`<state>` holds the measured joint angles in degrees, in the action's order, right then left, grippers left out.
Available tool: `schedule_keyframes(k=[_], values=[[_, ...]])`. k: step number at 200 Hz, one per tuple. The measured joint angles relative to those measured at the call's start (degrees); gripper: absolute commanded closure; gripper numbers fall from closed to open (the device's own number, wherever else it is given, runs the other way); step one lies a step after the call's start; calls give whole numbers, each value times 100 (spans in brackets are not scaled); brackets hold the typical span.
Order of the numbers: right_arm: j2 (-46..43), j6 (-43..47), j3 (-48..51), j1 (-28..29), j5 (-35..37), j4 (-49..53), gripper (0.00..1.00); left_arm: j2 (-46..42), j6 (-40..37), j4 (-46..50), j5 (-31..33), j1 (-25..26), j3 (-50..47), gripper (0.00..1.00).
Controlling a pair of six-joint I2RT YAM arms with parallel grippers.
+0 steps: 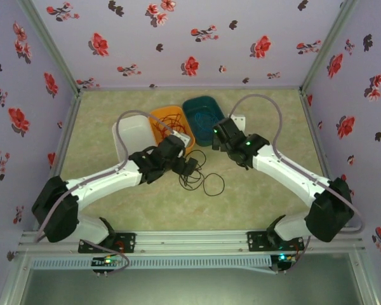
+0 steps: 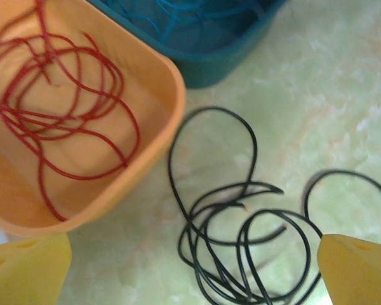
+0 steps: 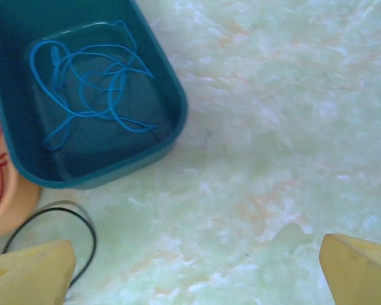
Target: Untangle the cables
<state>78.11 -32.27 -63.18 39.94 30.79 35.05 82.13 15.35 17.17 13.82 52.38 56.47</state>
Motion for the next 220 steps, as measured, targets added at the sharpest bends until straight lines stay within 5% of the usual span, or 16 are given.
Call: schedule_keyframes(k=[165, 220], values=[[-2041, -238, 1818, -417, 605, -699, 1, 881, 66, 262, -730, 76, -114, 33], [-2041, -428, 2028, -476, 782, -763, 1, 1093, 107, 140, -960, 76, -116, 73]])
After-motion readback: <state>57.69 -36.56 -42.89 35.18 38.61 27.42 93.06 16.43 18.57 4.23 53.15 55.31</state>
